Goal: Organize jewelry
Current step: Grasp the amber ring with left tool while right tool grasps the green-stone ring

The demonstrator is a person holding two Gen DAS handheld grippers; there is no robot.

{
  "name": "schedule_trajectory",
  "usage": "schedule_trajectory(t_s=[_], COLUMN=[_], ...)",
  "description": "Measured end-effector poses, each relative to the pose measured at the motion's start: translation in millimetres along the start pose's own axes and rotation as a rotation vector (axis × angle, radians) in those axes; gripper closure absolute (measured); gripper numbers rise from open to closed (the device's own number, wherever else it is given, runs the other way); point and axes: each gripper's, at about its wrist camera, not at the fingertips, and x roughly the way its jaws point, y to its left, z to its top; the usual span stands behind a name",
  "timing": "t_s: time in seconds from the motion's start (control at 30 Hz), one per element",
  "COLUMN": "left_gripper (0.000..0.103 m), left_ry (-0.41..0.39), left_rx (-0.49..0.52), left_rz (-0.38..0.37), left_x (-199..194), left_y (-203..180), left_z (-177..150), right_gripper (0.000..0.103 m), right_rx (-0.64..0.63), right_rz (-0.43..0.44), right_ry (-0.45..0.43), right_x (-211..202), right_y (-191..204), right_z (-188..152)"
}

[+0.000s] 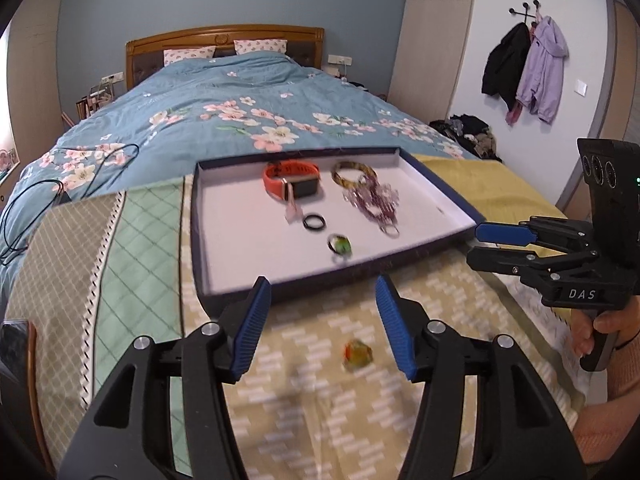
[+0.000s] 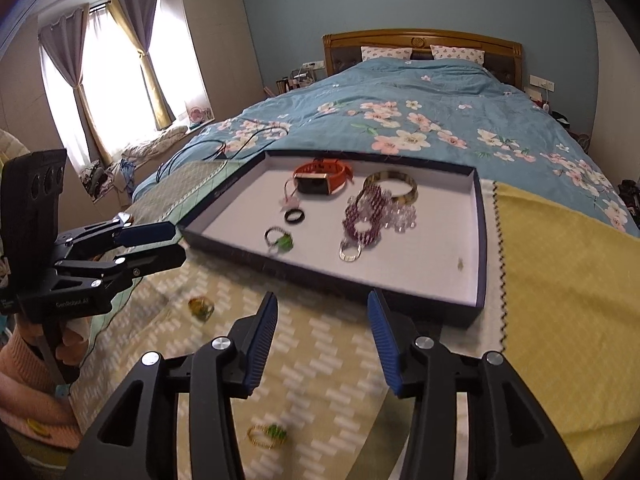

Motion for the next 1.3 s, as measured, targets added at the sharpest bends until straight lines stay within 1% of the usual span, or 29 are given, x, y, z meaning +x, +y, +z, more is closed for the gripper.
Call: schedule_trajectory(t_s=[0.07,0.17,0.27,0.4,0.6,0.87,1.03,1.17,1.27,1.3], left_gripper=[0.049,0.049,0.049,0.049,0.050,0.055,0.057,0.058,0.058,0.058], left_ry=[0.021,0.041,0.069,0.077,0.093,0.141,0.165,0.174,0.177,0.176], left_rx=[0.013,0.049,0.050,0.054,0.044,0.004,0.000,0.002,-0.006,-0.009], left_rz=[-0.010,-0.006,-0.023,-0.028,-0.033,-0.041,-0.037,-0.039,-0.041,-0.045], left_x=[0,1,3,4,5,14,20,24,26,27], left_y=[-6,-15,-20,-21,-19,-11,-10,-12,-12,-12], left_z=[-8,-19,-28,-30,-31,-33,-34,-33,-31,-30], right_gripper=[0.059,0.058,0.058,0.058,0.058,0.058,0.059,0.065,0.066,0.069], right_rx=[-0.013,-0.015,-0.005,0.007,0.009,-0.033,-0.052,-0.050,-0.032,-0.024], right_rz=[0.006,0.014,0.018,0.019,0.024,0.016,0.018,0.016,0.017,0.016], right_ry=[0.022,0.045,0.063,0.087,0.095,0.109,0.109,0.108,0.110,0.108], right_x=[-1,-4,-6,-6,-11,-14,-13,-10,-9,-9], right_y=[4,7,7,7,11,20,27,31,31,31], right_z=[-9,-22,-33,-46,-57,-61,-62,-61,-61,-62])
